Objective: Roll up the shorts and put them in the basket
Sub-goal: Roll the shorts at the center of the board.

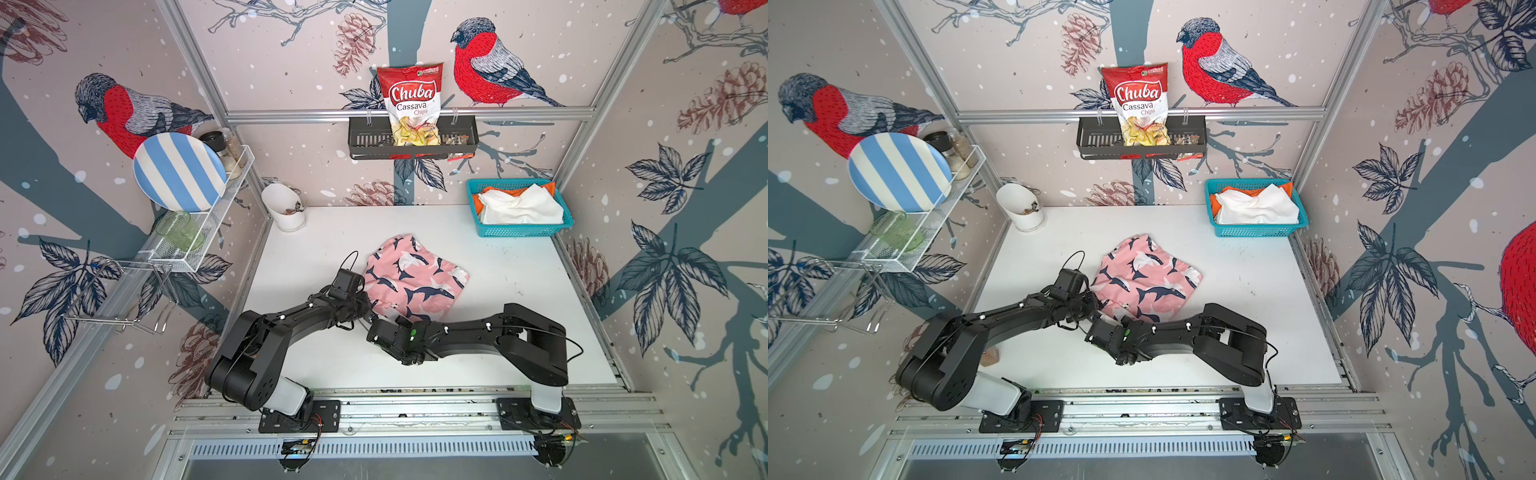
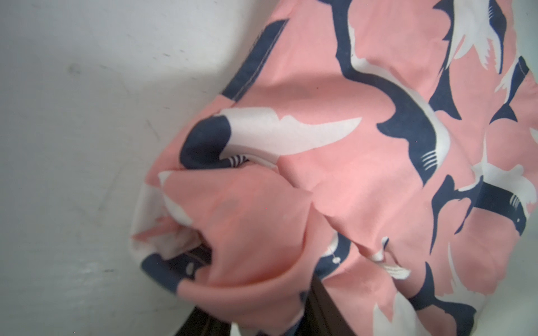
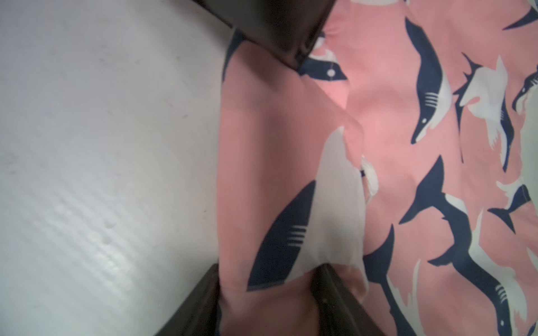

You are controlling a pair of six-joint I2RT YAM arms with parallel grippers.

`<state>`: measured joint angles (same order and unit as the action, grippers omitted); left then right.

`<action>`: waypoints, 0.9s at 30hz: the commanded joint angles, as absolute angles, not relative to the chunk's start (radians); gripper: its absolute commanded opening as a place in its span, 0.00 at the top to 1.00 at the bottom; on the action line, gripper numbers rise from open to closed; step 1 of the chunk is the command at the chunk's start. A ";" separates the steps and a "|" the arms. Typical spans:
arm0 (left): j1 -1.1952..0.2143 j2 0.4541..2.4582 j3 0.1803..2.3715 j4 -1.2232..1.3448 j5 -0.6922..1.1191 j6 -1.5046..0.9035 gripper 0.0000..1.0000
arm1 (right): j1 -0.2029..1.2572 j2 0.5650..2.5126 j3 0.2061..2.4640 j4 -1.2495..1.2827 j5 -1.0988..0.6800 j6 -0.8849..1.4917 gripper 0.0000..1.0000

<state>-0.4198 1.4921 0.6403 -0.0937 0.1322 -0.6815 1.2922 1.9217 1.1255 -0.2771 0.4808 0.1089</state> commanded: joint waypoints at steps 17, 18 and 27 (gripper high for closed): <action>-0.408 1.447 0.717 -0.283 0.054 -0.633 0.51 | 1.156 1.764 0.993 -0.092 -0.376 0.420 0.97; -0.408 1.428 0.723 -0.296 0.051 -0.630 0.50 | 1.147 1.765 0.984 -0.062 -0.413 0.440 0.97; -0.408 1.267 0.736 -0.352 0.044 -0.638 0.40 | 1.032 1.754 0.883 0.103 -0.561 0.571 0.99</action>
<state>-0.4133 1.2949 0.7277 -0.3218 0.0566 -0.6464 1.0565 1.7645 0.9092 0.0273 -0.4606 0.5045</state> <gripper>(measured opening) 0.592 0.087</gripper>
